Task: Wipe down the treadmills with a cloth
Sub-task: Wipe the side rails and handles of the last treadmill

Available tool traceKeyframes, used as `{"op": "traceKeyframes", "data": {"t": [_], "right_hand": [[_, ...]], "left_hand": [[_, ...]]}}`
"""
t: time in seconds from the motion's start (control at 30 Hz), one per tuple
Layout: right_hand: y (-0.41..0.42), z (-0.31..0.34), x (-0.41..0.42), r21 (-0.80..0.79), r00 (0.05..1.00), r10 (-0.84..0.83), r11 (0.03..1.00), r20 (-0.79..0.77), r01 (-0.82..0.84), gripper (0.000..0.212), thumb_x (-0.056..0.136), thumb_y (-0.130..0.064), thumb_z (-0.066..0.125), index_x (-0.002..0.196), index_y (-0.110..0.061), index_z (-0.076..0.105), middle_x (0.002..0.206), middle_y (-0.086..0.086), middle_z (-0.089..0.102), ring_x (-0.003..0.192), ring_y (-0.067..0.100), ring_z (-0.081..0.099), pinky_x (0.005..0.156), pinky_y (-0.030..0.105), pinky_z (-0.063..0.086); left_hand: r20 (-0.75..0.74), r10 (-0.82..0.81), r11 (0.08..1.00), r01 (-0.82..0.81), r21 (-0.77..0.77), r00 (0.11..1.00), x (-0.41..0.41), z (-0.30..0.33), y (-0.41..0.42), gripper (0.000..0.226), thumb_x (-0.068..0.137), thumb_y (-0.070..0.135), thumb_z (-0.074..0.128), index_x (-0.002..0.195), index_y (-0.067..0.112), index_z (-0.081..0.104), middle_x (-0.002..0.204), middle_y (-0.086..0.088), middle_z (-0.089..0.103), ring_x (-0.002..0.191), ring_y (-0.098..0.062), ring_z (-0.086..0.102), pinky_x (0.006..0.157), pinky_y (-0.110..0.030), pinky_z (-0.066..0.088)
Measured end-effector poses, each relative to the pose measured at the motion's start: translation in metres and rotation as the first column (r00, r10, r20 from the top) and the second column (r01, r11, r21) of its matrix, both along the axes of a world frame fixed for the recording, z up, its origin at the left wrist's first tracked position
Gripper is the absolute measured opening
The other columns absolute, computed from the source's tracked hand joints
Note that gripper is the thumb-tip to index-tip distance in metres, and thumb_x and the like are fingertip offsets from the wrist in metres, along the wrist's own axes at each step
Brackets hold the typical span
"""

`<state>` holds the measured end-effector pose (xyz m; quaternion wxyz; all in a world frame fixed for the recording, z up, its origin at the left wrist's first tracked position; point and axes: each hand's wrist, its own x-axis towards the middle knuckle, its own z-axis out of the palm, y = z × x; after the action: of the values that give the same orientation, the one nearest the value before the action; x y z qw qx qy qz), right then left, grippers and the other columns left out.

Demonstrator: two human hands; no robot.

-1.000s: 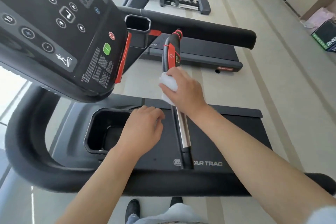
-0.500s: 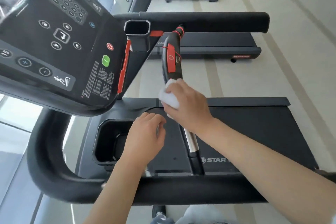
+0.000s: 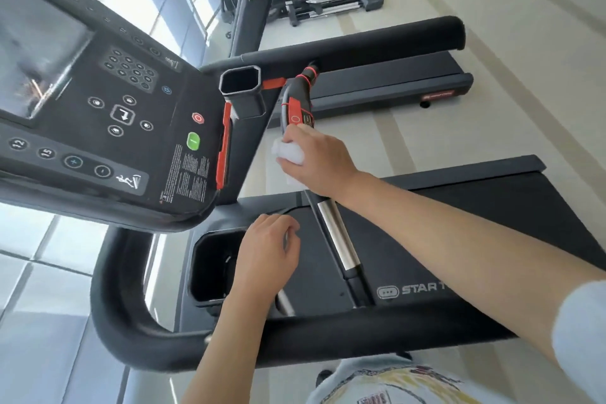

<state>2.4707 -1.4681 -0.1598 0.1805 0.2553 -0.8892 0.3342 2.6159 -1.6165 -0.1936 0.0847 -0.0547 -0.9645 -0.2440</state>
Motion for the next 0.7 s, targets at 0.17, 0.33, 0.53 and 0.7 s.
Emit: {"op": "traceKeyframes", "data": {"t": [0.17,0.33,0.53,0.7], "right_hand": [[0.019,-0.013,0.029,0.002,0.997,0.059,0.998,-0.041,-0.059,0.028,0.094,-0.039,0.068,0.112,-0.021,0.057,0.105,-0.003,0.061,0.075,0.024,0.062,0.062,0.04,0.056],[0.068,-0.046,0.101,0.255,0.919,0.366,0.912,-0.147,-0.322,0.022,0.087,-0.034,0.07,0.101,-0.023,0.057,0.096,-0.006,0.056,0.067,0.018,0.055,0.046,0.034,0.049],[0.083,-0.051,0.096,0.409,0.816,0.55,0.796,-0.18,-0.446,0.021,0.098,-0.042,0.06,0.097,-0.021,0.063,0.09,-0.006,0.054,0.062,0.015,0.046,0.044,0.03,0.043],[0.041,-0.02,0.034,0.141,0.968,0.232,0.966,-0.097,-0.217,0.029,0.09,-0.042,0.07,0.106,-0.018,0.063,0.097,-0.003,0.056,0.065,0.023,0.056,0.054,0.039,0.053]], "left_hand": [[-0.022,0.003,1.0,-0.003,-0.018,1.0,0.003,0.002,0.002,0.014,0.095,0.01,0.065,0.099,0.021,0.073,0.095,0.015,0.068,0.093,-0.008,0.057,0.078,-0.02,0.039],[-0.033,0.008,0.999,-0.009,-0.044,0.999,0.004,0.003,0.003,0.014,0.093,0.009,0.069,0.099,0.02,0.074,0.092,0.015,0.068,0.091,-0.01,0.059,0.074,-0.02,0.041],[-0.042,-0.002,0.999,-0.001,-0.052,0.999,0.005,0.003,0.005,0.013,0.09,0.01,0.072,0.098,0.019,0.074,0.09,0.016,0.067,0.09,-0.01,0.061,0.074,-0.02,0.044],[-0.07,-0.014,0.998,0.01,-0.056,0.997,0.006,0.005,0.007,0.015,0.088,0.006,0.074,0.098,0.017,0.074,0.089,0.016,0.063,0.089,-0.013,0.062,0.072,-0.026,0.048]]}}
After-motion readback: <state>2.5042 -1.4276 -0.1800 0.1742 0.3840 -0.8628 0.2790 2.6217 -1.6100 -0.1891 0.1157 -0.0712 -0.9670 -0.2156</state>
